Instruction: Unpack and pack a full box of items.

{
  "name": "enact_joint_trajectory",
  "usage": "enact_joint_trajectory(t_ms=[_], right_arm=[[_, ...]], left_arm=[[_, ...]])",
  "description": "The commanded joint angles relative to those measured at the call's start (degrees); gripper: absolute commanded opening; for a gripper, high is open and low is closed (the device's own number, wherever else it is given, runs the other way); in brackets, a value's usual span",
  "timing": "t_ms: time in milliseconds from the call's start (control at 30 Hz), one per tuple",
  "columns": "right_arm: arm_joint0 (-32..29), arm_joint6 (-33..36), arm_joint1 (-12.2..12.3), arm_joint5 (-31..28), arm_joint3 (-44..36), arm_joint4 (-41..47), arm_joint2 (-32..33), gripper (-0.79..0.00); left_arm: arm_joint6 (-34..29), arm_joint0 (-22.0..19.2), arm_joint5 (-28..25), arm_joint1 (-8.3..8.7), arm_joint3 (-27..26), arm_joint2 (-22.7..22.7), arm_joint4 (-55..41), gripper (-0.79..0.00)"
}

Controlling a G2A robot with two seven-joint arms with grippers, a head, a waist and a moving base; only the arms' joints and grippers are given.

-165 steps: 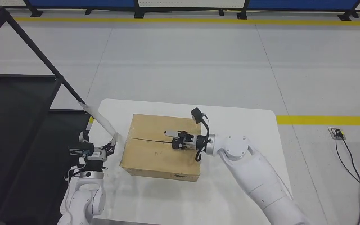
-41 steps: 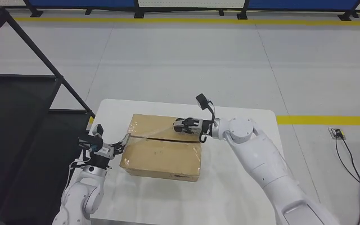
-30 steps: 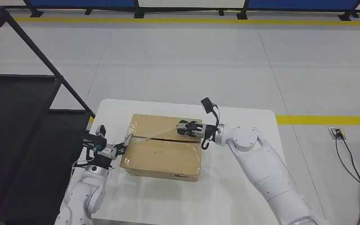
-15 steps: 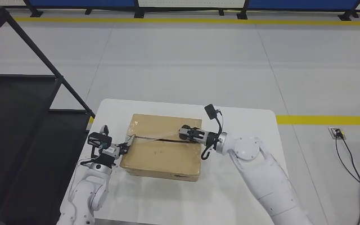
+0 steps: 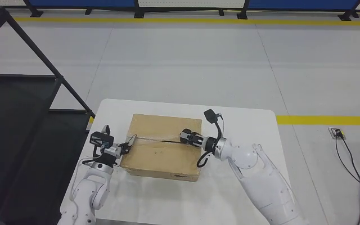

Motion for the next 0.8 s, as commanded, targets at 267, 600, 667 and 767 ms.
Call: enact_joint_trajectory(t_ms=[267, 600, 667, 767], right_arm=[[-0.27, -2.49, 0.2, 2.2, -1.7, -2.86, 0.22, 0.0], [2.06, -2.13, 0.47, 3.54, -6.03, -4.07, 1.44, 0.0], [4.0, -1.67, 0.21, 3.71, -4.7, -3.79, 0.8, 0.0], [7.6, 0.01, -0.39, 1.93, -1.03, -0.72, -0.19, 0.0]], left_arm=[[0.25, -0.16, -0.05, -0.04, 0.33, 0.2, -0.04, 0.0], [0.95, 0.27, -0.27, -0.05, 0.1, 0.16, -0.32, 0.0], [1.12, 0.5, -0.3, -0.05, -0.16, 0.1, -0.37, 0.0], [1.29, 0.79, -0.33, -0.04, -0.45, 0.05, -0.41, 0.0]])
